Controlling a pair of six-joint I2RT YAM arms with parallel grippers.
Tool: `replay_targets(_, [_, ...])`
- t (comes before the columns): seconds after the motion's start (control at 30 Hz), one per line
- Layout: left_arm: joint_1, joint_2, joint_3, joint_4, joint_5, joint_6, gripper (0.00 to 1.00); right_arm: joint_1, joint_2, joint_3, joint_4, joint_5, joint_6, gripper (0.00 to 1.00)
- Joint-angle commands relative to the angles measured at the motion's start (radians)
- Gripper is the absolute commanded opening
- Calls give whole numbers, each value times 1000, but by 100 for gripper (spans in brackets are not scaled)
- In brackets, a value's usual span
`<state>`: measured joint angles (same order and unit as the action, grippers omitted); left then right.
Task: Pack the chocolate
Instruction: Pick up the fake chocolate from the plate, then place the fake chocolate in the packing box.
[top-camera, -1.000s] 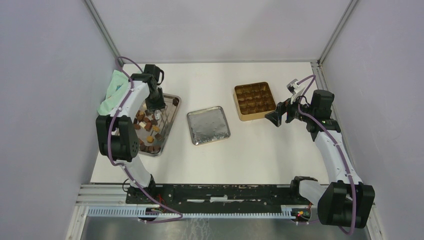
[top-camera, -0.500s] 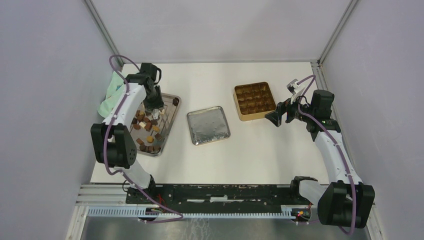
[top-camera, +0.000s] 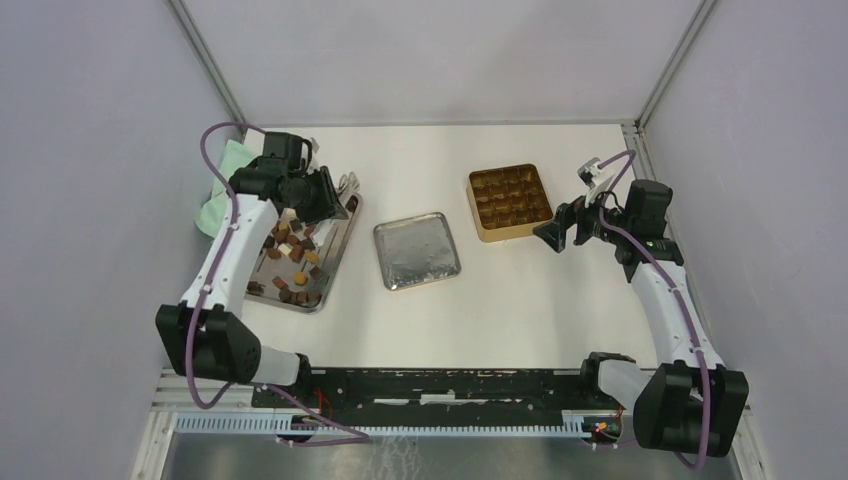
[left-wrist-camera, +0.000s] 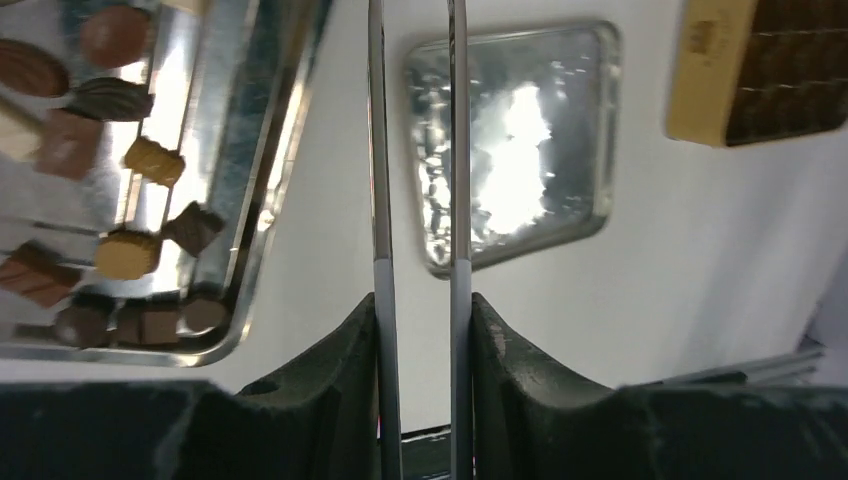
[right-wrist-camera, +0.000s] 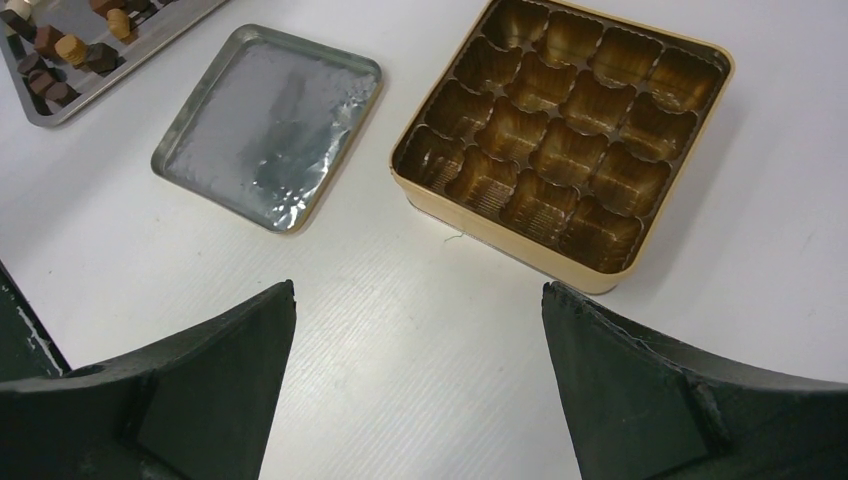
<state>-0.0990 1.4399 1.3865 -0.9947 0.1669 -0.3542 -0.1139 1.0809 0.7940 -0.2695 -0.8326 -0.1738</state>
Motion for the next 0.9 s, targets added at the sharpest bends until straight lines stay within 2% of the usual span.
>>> replay_targets(0.0, [-58,-107,-46,221,295,-142,2,-35,-19,0,18,15,-6,98])
replay_targets(0.17, [-182,-132,-127,470,398,-233,2,-94,-22,-5,24,66,11,98])
replay_targets(0.27, [-269,-113,-148,612,396,-273,2,-127,-31,-15,37,80,24,98])
replay_targets(0.37, [-351,-61,-117,668,339,-259,2,-153,-43,-32,48,91,34,98])
replay_targets(0.63, [-479,140,1,717,181,-225,2,-200,-71,-77,76,92,55,98])
replay_targets(0.87, [-552,319,179,580,21,-109,2,-217,-66,-84,83,90,59,98])
